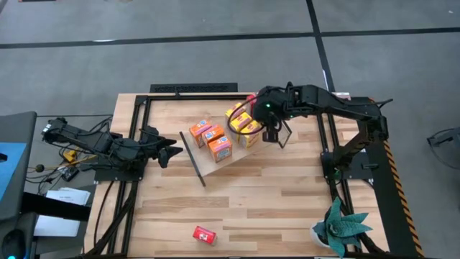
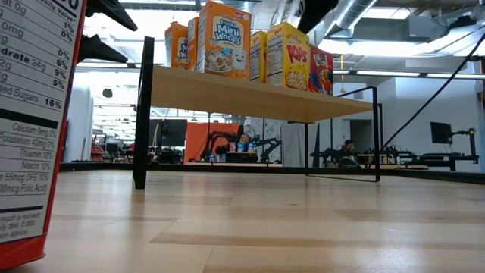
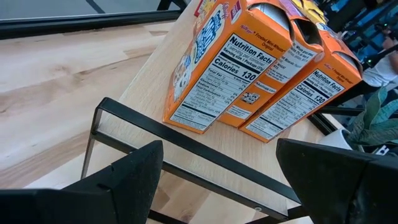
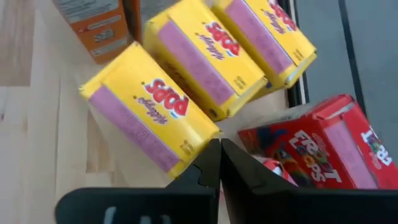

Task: Stack cereal on shelf
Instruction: Put the red cereal box on the shelf

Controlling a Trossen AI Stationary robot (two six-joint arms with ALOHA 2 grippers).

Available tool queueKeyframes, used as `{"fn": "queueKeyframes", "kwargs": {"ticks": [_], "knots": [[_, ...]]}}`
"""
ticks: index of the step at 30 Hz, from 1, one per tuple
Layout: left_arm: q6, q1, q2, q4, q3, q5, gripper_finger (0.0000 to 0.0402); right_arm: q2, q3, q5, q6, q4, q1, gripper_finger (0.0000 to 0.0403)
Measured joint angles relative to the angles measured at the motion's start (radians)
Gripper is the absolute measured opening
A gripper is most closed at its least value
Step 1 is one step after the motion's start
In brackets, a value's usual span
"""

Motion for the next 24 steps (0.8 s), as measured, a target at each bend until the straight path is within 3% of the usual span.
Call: {"fn": "queueKeyframes", "kwargs": {"ticks": [9,15,24], "knots": [[0.000,0.000,0.000,0.000,0.000,0.000,0.0304,0.000,0.001,0.043,0.009,0.039,0.009,0.0016],[0.000,0.000,0.000,0.014,0.000,0.039,0.0304,-0.023,0.062,0.076,0.037,0.027,0.052,0.0037],[0.013,0.000,0.000,0.023,0.000,0.194,0.0304,-0.036,0.120,-0.105,0.194,0.063,0.268,0.0105]]}}
